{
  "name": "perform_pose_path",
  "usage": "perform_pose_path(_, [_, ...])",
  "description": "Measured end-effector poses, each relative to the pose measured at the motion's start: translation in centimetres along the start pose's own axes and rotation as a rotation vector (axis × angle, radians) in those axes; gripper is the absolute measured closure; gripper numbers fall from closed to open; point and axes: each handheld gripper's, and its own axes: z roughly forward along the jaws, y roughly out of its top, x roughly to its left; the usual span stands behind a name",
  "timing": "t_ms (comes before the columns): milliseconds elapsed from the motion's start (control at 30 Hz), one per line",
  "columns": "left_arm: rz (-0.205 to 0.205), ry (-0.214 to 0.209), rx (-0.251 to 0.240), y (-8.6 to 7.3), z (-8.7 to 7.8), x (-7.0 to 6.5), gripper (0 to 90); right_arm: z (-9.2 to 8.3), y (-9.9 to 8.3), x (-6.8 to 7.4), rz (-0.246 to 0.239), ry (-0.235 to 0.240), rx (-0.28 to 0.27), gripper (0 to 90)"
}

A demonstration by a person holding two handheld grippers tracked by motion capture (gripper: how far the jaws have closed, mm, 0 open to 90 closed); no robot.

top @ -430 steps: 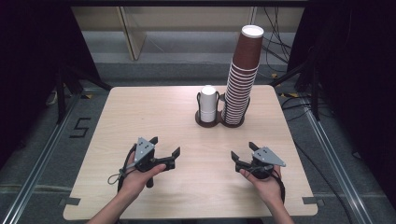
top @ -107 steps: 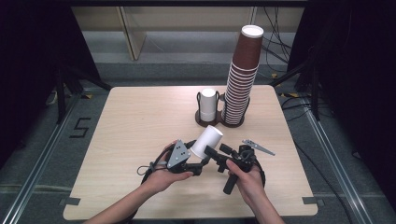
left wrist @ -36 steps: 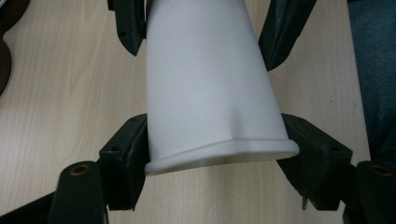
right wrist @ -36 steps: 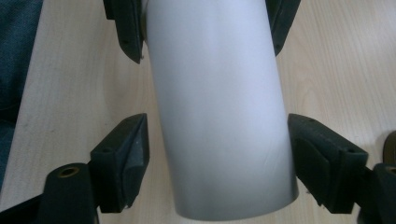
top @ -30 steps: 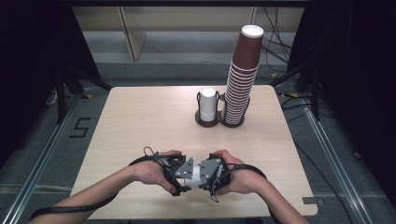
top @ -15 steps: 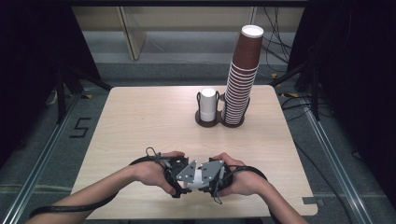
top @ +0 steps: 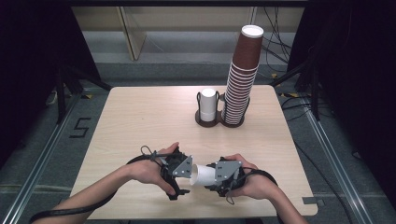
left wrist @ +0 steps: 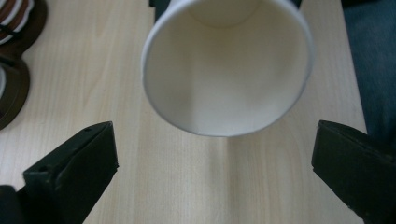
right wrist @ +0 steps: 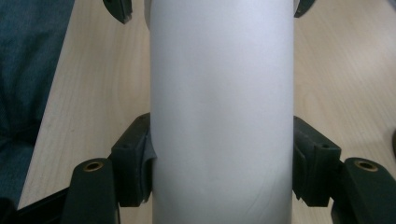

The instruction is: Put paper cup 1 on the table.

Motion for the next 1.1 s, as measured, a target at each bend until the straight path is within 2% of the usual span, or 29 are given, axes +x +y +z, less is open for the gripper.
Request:
perform_pose_path(67, [-0.071,0.01,-0.057,-0.4,0.1,0.1,0.7,-0.1,-0.3,0.0,0.016,-0.013,-0.017,34.9])
perform_pose_path(100, [-0.096,0.011,-0.066,-0.6,0.0,0.3,0.9,-0.1,-0.5,-0.1,0.026,-0.036,-0.03,34.8])
perform_pose_path(133, [-0.152,0.026,-0.089,-1.0,-0.2,0.6,2.2,-0.2,-1.0,-0.1,0.085,-0.082,-0.048,34.7])
perform_pose_path(167, [-0.172,0.03,-0.099,-1.1,-0.4,0.8,2.6,-0.2,-1.2,-0.1,0.103,-0.107,-0.06,34.7])
perform_pose_path(200, [-0.213,0.033,-0.121,-1.3,-0.5,0.8,2.9,-0.3,-1.3,-0.1,0.119,-0.13,-0.075,34.6])
perform_pose_path(233, [-0.213,0.033,-0.121,-1.3,-0.5,0.8,3.2,-0.3,-1.3,-0.1,0.119,-0.13,-0.075,34.6])
perform_pose_path(267, [-0.291,0.05,-0.178,-1.5,-0.6,1.0,3.3,-0.4,-1.7,-0.3,0.16,-0.173,-0.116,34.5])
perform_pose_path(300, [-0.291,0.05,-0.178,-1.5,-0.6,1.0,3.5,-0.4,-1.7,-0.3,0.16,-0.173,-0.116,34.5])
perform_pose_path(333, [-0.362,0.063,-0.222,-1.7,-0.7,1.2,3.5,-0.6,-2.0,-0.5,0.2,-0.218,-0.164,34.4])
perform_pose_path(367, [-0.362,0.063,-0.222,-1.7,-0.7,1.2,3.8,-0.6,-2.0,-0.5,0.2,-0.218,-0.164,34.4])
perform_pose_path(400, [-0.419,0.074,-0.253,-1.8,-0.7,1.3,4.3,-0.8,-2.3,-0.8,0.229,-0.263,-0.195,34.3])
perform_pose_path(433, [-0.419,0.074,-0.253,-1.8,-0.7,1.3,4.5,-0.8,-2.3,-0.8,0.229,-0.263,-0.195,34.3])
perform_pose_path(467, [-0.435,0.091,-0.255,-1.9,-0.9,1.4,4.7,-0.8,-2.5,-0.8,0.262,-0.289,-0.217,34.2])
perform_pose_path(500, [-0.467,0.099,-0.277,-1.8,-0.9,1.4,4.7,-0.9,-2.7,-1.0,0.281,-0.32,-0.242,34.1])
perform_pose_path(533, [-0.523,0.114,-0.308,-1.7,-1.0,1.4,5.0,-1.1,-3.1,-1.2,0.343,-0.38,-0.284,34.1])
perform_pose_path(567, [-0.523,0.114,-0.308,-1.7,-1.0,1.4,5.1,-1.1,-3.1,-1.2,0.343,-0.38,-0.284,34.1])
perform_pose_path(600, [-0.548,0.119,-0.333,-1.6,-1.0,1.4,5.3,-1.3,-3.4,-1.4,0.378,-0.427,-0.31,34.0])
perform_pose_path(633, [-0.574,0.124,-0.345,-1.4,-1.1,1.5,5.3,-1.3,-3.4,-1.4,0.378,-0.427,-0.31,34.0])
perform_pose_path(667, [-0.607,0.125,-0.382,-1.1,-1.2,1.5,5.4,-1.3,-3.7,-1.6,0.411,-0.479,-0.346,33.9])
perform_pose_path(700, [-0.607,0.125,-0.382,-1.1,-1.2,1.5,5.4,-1.3,-3.7,-1.6,0.411,-0.479,-0.346,33.9])
perform_pose_path(800, [-0.654,0.124,-0.434,-0.6,-1.2,1.6,5.6,-1.3,-4.2,-1.6,0.463,-0.521,-0.373,33.7])
perform_pose_path(867, [-0.682,0.137,-0.457,-0.2,-1.1,1.7,5.8,-1.3,-4.3,-1.5,0.475,-0.529,-0.376,33.7])
perform_pose_path(900, [-0.699,0.146,-0.464,0.2,-1.0,1.8,5.8,-1.3,-4.4,-1.7,0.461,-0.543,-0.386,33.7])
perform_pose_path(1000, [-0.713,0.152,-0.487,0.7,-0.8,1.9,5.8,-1.2,-4.4,-1.7,0.465,-0.551,-0.39,33.7])
perform_pose_path(1033, [-0.72,0.151,-0.504,0.9,-0.6,2.0,5.7,-1.1,-4.2,-1.5,0.505,-0.54,-0.396,33.7])
perform_pose_path(1067, [-0.736,0.157,-0.517,1.4,-0.4,2.1,5.6,-1.0,-4.1,-1.5,0.49,-0.547,-0.401,33.7])
perform_pose_path(1100, [-0.736,0.157,-0.517,1.4,-0.4,2.1,5.5,-1.0,-4.1,-1.4,0.496,-0.537,-0.4,33.7])
